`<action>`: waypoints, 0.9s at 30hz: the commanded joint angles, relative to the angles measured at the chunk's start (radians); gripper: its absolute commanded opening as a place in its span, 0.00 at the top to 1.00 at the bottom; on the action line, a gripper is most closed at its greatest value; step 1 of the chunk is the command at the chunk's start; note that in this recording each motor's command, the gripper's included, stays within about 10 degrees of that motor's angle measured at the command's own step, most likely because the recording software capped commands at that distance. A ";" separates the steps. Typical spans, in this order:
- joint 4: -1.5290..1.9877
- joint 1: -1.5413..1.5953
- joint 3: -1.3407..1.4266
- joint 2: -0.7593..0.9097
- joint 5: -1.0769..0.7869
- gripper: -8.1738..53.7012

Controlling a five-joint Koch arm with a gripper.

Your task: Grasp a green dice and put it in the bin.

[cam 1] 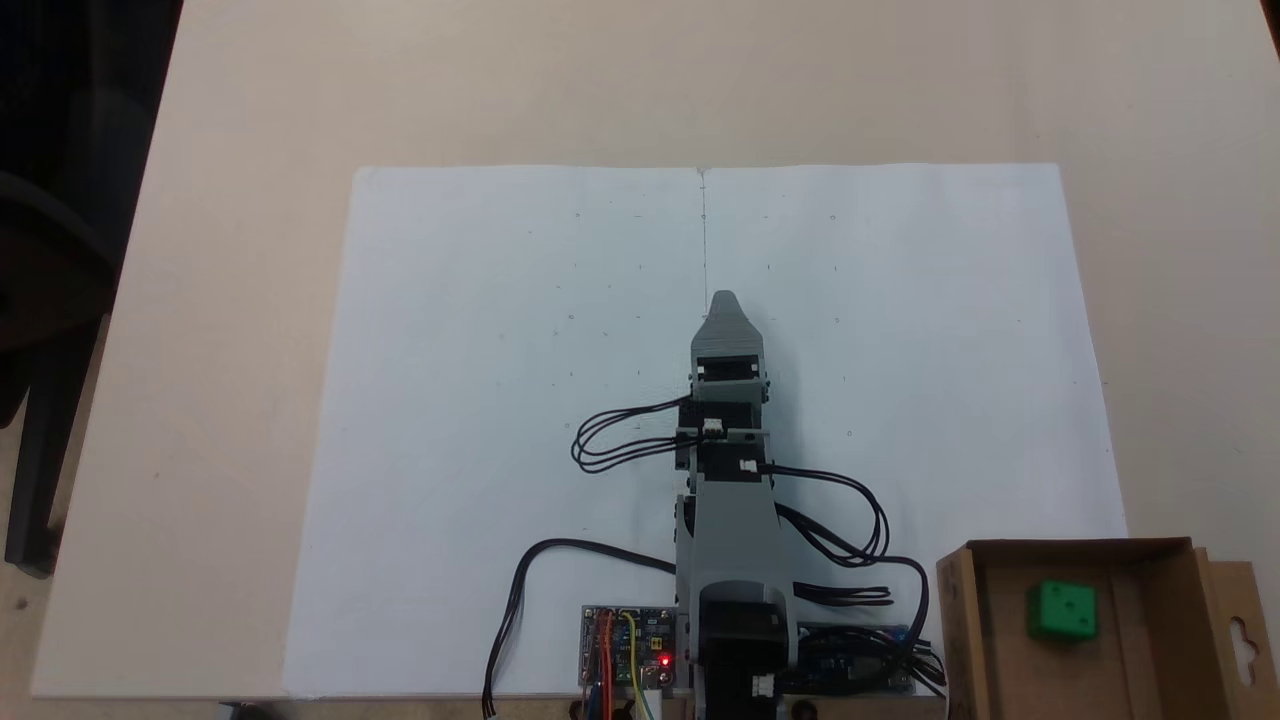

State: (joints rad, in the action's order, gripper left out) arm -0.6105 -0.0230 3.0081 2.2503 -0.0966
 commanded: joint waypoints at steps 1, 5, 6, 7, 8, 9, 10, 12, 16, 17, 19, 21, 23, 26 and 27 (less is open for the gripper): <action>-0.165 -0.023 0.021 0.118 0.037 0.15; -0.299 -0.025 0.094 0.120 0.034 0.16; -0.329 -0.025 0.106 0.120 0.034 0.16; -0.356 -0.023 0.120 0.120 0.029 0.16; -0.380 -0.023 0.123 0.120 0.028 0.15; -0.402 -0.023 0.123 0.120 0.028 0.15; -0.440 -0.025 0.123 0.121 0.028 0.15; -0.468 -0.028 0.123 0.120 0.028 0.14; -0.558 -0.031 0.123 0.120 0.028 0.14; -0.576 -0.031 0.123 0.120 0.028 0.14; -0.615 -0.031 0.123 0.120 0.029 0.13; -0.661 -0.031 0.123 0.120 0.029 0.13; -0.676 -0.031 0.123 0.120 0.031 0.13; -0.676 -0.031 0.123 0.120 0.031 0.13; -0.678 -0.031 0.123 0.120 0.029 0.13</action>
State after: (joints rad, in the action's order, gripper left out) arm -1.1612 -0.0522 3.0572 2.2488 -0.0966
